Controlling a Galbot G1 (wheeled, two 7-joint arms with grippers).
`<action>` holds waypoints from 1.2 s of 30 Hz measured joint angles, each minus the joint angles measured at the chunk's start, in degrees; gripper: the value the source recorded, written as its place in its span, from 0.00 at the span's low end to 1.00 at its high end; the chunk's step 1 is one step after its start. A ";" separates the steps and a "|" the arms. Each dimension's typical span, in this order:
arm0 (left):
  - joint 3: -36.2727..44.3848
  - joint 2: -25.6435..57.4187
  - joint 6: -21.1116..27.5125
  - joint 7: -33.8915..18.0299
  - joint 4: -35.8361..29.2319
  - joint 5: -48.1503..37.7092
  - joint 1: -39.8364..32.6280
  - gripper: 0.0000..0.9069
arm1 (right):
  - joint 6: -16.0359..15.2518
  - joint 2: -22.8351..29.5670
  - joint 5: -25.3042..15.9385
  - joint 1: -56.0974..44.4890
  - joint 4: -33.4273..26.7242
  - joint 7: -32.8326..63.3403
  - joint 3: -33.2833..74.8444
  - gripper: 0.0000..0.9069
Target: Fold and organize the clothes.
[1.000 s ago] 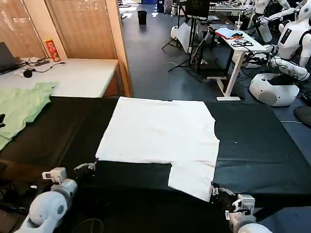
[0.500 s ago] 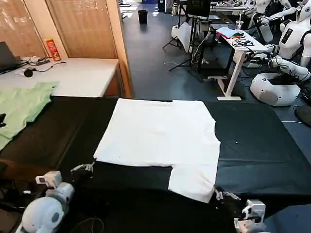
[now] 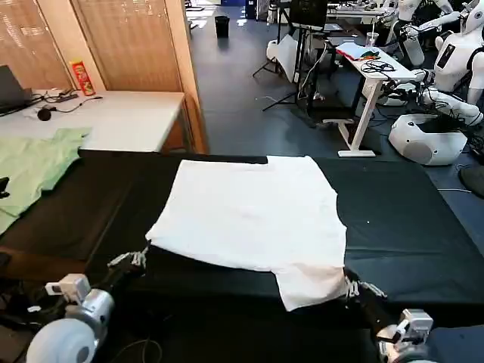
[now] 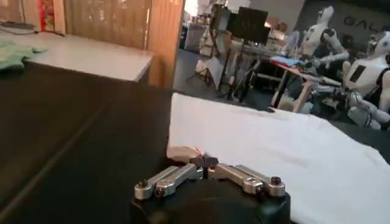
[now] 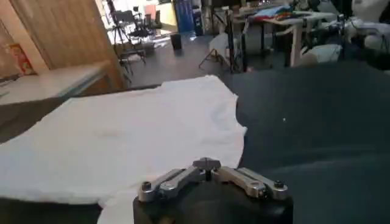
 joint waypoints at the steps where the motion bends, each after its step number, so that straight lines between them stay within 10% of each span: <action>1: 0.25 -0.20 -0.04 -0.05 0.71 0.46 -0.98 0.00 | 0.27 -0.57 0.20 1.75 -1.35 0.02 -0.35 0.01; 35: 13.88 -4.10 -2.68 0.43 28.44 11.00 -29.57 0.00 | 5.80 -2.63 -3.31 38.30 -37.37 -4.14 -15.86 0.02; 36: 13.98 -4.12 -2.76 0.43 28.97 11.10 -30.03 0.14 | 5.43 -2.56 -3.05 38.71 -37.73 -4.14 -16.09 0.03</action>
